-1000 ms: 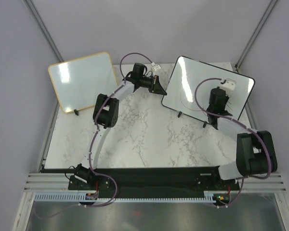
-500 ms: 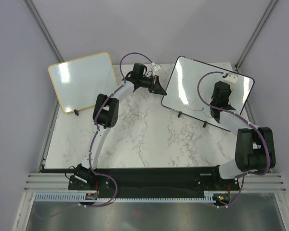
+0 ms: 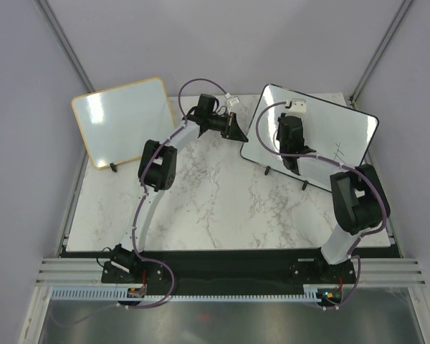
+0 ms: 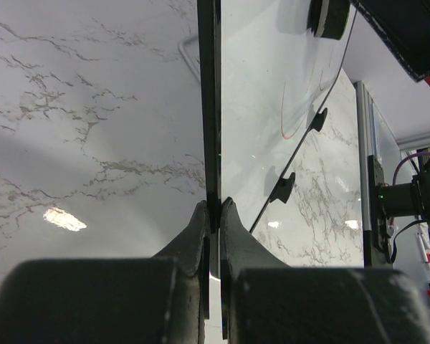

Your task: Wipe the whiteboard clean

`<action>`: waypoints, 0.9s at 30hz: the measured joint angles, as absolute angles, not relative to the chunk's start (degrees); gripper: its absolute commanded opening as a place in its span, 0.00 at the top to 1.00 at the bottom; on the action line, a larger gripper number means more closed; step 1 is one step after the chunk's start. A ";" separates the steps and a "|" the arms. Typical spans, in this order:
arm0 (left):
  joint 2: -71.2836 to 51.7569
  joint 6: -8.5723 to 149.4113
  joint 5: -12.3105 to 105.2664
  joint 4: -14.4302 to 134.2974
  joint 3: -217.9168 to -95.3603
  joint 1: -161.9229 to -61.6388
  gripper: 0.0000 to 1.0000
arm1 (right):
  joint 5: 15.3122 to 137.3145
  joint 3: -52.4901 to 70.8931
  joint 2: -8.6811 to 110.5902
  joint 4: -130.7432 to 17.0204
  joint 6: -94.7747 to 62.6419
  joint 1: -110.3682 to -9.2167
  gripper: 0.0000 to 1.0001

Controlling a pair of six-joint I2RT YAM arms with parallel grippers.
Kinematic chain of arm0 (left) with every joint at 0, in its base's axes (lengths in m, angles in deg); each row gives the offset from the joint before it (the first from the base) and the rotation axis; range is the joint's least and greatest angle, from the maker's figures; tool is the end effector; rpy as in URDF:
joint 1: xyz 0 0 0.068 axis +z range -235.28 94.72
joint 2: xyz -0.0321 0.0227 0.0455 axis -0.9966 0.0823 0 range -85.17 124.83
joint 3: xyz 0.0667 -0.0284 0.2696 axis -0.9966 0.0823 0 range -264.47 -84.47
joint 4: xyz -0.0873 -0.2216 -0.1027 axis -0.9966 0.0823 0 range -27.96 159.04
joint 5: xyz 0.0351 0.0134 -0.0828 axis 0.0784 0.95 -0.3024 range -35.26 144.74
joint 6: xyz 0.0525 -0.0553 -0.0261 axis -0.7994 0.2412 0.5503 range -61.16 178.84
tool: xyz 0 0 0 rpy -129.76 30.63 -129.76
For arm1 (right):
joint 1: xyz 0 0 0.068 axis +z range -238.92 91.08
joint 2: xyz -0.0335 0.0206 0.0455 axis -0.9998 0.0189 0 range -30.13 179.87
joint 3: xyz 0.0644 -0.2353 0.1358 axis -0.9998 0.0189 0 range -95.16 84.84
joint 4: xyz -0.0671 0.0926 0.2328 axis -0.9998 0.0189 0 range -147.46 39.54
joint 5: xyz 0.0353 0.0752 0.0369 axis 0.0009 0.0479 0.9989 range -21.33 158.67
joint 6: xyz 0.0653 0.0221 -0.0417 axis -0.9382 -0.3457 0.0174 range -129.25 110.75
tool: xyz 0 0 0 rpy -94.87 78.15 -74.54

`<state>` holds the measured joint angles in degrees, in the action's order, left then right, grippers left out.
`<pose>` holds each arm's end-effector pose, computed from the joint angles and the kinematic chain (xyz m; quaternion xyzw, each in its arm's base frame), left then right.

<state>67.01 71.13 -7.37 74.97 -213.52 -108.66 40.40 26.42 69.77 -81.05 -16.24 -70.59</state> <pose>0.5192 -0.2916 0.1369 0.3066 0.7374 -0.5566 0.2290 0.4060 0.0997 0.2226 0.0656 0.7943 -0.0675 0.6002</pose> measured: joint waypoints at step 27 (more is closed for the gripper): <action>66.48 70.72 -7.52 75.67 -213.52 -108.66 0.98 | 35.48 41.33 56.15 -81.51 -23.69 -83.40 1.00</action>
<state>66.48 70.72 -7.52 75.67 -213.52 -108.66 35.48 41.33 56.15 -81.51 -23.69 -83.40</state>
